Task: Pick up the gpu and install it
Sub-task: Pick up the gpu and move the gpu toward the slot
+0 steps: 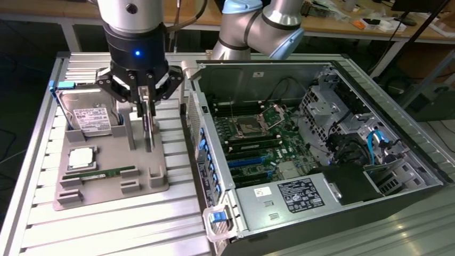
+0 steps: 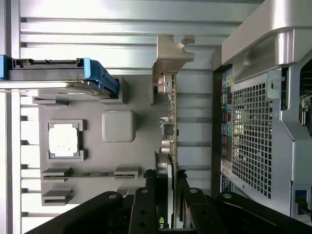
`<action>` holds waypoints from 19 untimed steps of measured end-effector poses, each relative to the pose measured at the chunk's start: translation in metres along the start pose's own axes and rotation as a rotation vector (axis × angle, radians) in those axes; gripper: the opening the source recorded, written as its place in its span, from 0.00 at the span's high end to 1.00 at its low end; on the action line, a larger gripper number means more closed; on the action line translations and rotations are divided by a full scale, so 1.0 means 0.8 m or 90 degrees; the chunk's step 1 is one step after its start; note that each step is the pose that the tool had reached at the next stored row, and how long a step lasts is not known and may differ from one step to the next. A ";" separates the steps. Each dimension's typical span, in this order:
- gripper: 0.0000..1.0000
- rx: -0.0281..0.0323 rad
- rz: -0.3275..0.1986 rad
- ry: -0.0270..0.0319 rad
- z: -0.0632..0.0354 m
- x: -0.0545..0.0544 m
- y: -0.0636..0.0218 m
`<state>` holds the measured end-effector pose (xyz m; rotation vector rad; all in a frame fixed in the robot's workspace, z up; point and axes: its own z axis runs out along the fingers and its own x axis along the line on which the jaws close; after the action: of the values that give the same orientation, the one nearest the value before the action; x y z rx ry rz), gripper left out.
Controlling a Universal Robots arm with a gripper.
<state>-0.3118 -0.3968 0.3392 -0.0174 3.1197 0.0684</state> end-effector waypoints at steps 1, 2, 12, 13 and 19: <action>0.73 0.0000 0.000 -0.0001 -0.002 0.000 0.000; 0.73 0.0000 0.000 -0.0002 -0.004 0.000 0.000; 0.73 0.0001 0.000 -0.0010 -0.023 0.000 0.001; 0.73 0.0000 0.000 -0.0012 -0.023 0.000 0.001; 0.73 0.0002 0.000 -0.0009 -0.026 -0.001 0.002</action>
<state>-0.3119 -0.3964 0.3597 -0.0175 3.1183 0.0679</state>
